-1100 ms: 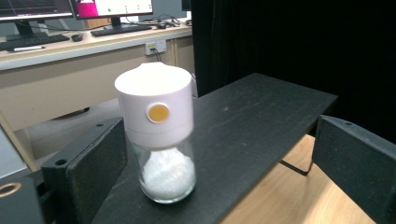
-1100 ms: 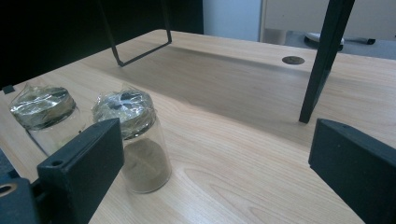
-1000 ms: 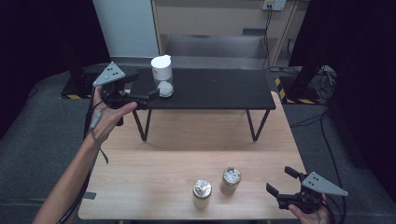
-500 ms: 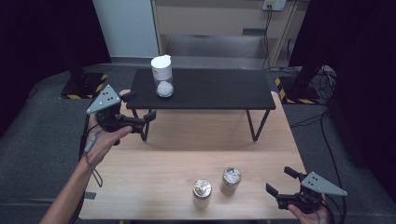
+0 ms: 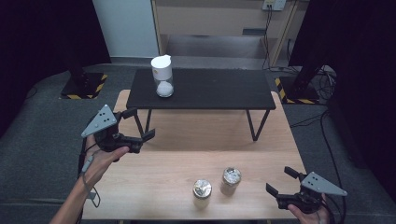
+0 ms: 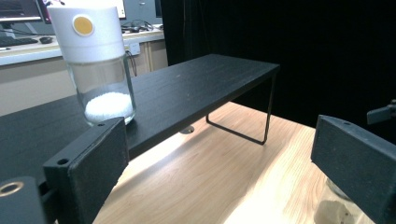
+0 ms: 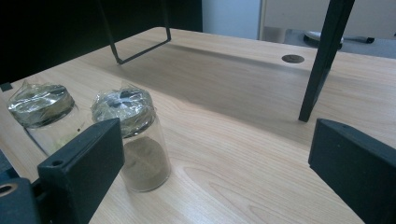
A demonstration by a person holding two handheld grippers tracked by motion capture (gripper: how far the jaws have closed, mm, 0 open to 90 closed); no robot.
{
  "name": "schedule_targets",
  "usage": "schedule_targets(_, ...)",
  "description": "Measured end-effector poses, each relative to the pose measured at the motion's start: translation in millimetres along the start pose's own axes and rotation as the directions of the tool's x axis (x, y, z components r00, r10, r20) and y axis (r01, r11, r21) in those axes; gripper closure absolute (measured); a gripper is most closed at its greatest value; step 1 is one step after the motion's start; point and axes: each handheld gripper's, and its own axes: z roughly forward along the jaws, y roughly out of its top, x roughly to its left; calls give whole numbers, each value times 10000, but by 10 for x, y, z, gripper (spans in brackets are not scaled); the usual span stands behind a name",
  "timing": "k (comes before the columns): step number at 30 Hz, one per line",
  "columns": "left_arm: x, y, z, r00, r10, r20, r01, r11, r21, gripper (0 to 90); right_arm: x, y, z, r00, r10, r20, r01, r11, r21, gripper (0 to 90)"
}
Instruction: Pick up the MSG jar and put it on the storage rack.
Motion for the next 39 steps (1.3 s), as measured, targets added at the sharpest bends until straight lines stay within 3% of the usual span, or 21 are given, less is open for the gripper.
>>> schedule_targets(6, -77, -192, -98, 10000, 46, 42, -46, 10000, -86, 30, 1, 0, 1, 10000, -3, 4, 3, 10000, 6, 42)
schedule_targets(20, -196, -653, -289, 9994, -321, 138, 325, 9991, -280, 31, 2, 0, 1, 10000, -16, 33, 16, 10000, 2, 43)
schedule_targets(39, -286, -1023, -372, 9978, -653, 116, 648, 9973, 359, 41, 5, 3, 3, 10000, -17, 57, 16, 10000, 23, 44)
